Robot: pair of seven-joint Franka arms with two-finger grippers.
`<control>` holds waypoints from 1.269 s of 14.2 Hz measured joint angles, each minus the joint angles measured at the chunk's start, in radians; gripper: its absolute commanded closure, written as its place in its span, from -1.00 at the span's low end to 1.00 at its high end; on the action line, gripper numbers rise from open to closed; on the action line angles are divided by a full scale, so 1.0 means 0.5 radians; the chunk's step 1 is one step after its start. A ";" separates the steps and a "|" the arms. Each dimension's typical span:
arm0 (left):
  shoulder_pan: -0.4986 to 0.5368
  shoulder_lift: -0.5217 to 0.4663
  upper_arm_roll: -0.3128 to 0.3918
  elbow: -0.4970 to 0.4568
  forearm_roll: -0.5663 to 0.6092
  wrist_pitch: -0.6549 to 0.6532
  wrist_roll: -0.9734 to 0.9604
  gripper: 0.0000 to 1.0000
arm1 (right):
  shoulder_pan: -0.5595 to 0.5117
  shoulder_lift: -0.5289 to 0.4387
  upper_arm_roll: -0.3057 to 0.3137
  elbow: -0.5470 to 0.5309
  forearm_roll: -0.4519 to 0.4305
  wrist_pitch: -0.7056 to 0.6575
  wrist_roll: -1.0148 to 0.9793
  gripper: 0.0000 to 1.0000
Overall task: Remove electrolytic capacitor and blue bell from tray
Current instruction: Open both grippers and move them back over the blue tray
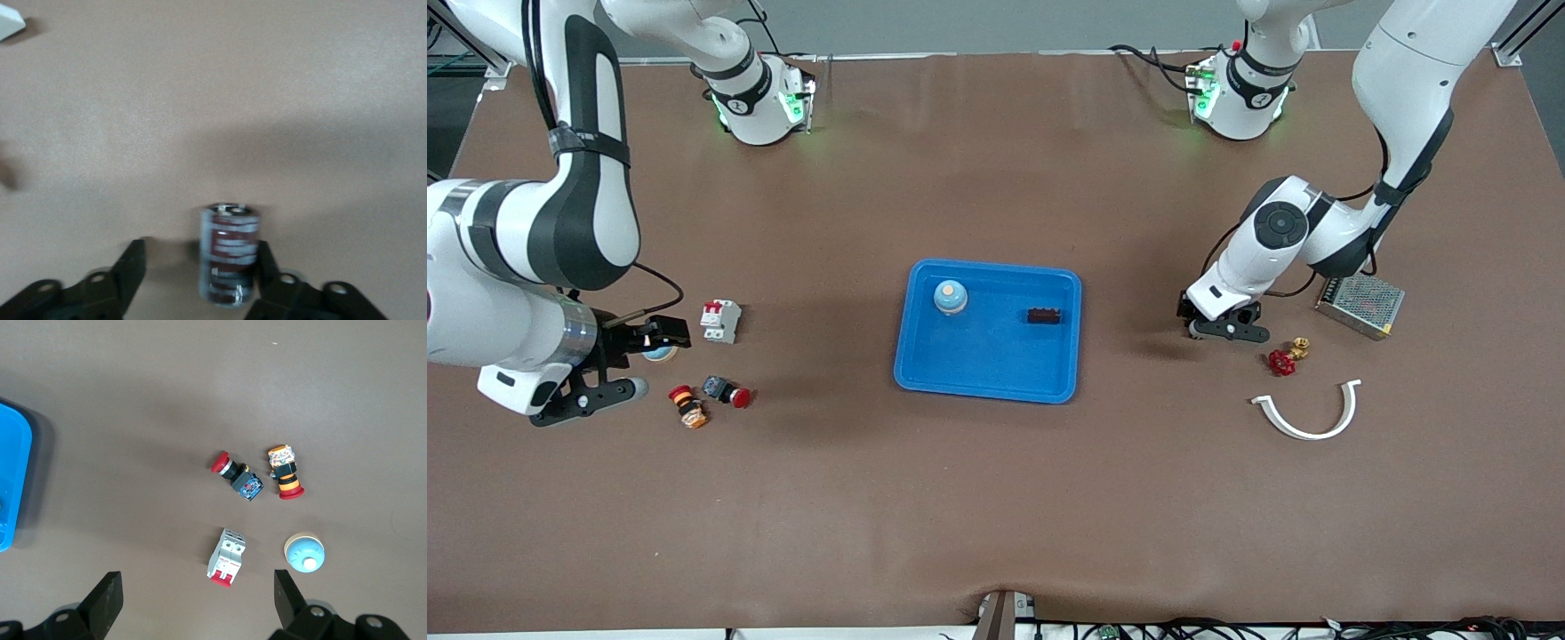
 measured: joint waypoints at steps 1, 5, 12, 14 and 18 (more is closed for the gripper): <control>0.000 0.003 0.000 0.001 0.001 0.000 -0.037 -1.00 | 0.015 -0.005 0.000 0.001 0.000 0.002 0.008 -1.00; -0.005 0.004 -0.004 0.026 0.006 -0.040 -0.231 -1.00 | -0.131 -0.198 0.271 -0.089 -0.206 0.066 0.257 -1.00; -0.009 -0.020 -0.186 0.235 0.005 -0.473 -0.546 -1.00 | -0.809 -0.562 1.134 -0.448 -0.443 0.179 0.635 -1.00; -0.010 -0.024 -0.224 0.267 -0.007 -0.507 -0.618 -1.00 | -0.741 -0.560 1.162 -0.470 -0.443 0.180 0.798 -1.00; -0.009 -0.024 -0.361 0.277 -0.033 -0.508 -1.127 -1.00 | -0.434 -0.551 1.187 -0.500 -0.442 0.271 1.278 -1.00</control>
